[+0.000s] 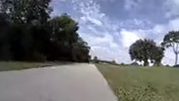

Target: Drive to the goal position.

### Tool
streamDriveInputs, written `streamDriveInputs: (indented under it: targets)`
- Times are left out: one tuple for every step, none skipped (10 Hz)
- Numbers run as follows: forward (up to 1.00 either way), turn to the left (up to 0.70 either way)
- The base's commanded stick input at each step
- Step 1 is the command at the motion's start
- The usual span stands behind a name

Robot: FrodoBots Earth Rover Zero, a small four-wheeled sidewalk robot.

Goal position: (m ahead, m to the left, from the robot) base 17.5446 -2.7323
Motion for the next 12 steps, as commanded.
streamDriveInputs:
  targets:
    - [0.69, 0.03]
    - [0.69, 0.03]
    - [0.69, 0.03]
    - [0.69, 0.03]
    - [0.69, 0.03]
    - [0.69, 0.03]
    - [0.69, 0.03]
    - [0.69, 0.03]
    - [0.69, 0.03]
    - [0.69, 0.03]
    - [0.69, 0.03]
    - [0.69, 0.08]
